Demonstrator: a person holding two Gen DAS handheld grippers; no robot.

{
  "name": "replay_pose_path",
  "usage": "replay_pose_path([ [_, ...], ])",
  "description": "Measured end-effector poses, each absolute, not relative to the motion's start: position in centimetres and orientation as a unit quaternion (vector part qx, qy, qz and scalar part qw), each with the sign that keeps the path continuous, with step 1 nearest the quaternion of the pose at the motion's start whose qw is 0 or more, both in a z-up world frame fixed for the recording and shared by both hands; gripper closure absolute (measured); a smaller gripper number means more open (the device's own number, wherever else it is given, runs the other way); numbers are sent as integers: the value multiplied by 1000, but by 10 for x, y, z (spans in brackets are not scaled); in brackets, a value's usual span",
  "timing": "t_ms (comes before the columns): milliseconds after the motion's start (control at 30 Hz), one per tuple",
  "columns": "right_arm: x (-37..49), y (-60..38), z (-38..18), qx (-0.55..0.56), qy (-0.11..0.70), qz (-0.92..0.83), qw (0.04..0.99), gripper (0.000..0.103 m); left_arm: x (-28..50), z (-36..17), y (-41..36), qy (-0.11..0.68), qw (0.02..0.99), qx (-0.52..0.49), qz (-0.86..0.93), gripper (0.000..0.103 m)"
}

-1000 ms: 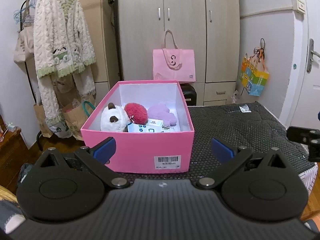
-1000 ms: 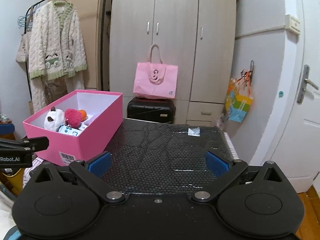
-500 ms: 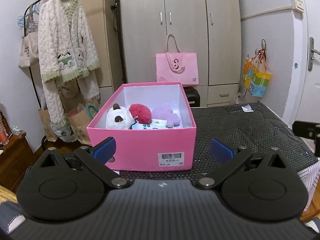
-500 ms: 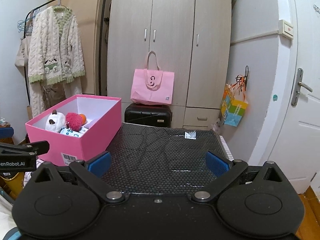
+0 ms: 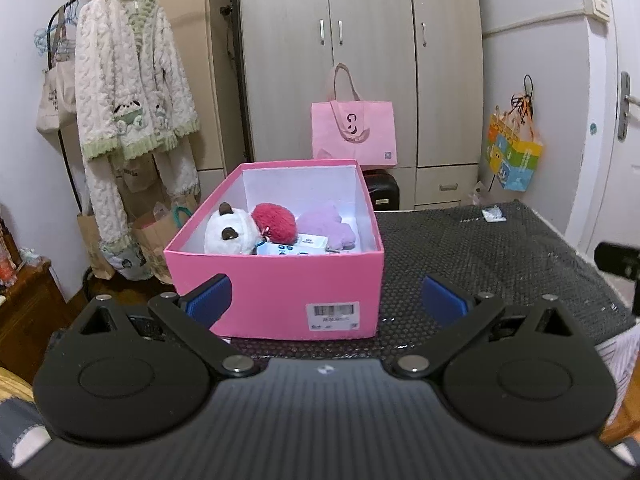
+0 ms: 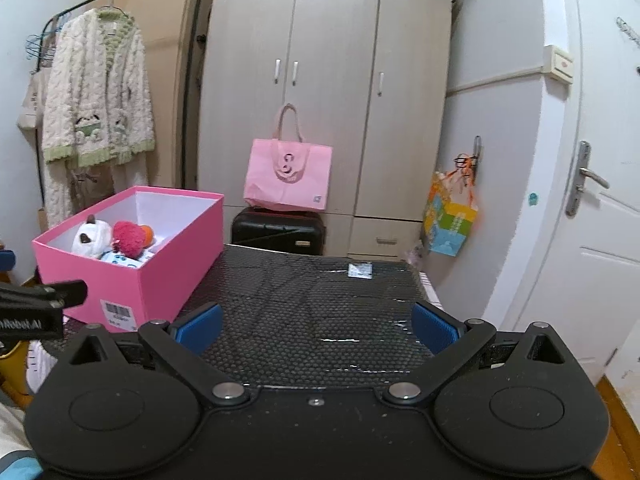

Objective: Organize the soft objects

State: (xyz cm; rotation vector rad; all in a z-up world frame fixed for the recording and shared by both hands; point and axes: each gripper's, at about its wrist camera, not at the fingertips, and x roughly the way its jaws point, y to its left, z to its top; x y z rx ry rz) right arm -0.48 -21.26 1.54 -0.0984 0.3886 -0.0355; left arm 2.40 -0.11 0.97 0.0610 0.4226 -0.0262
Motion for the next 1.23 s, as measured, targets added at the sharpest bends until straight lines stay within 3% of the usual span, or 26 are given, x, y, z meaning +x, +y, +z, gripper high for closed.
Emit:
replay_pose_path([
  [1233,-2,-212,9,-57,185,-38,980,1,30,7,5,212,977,38,4,0],
])
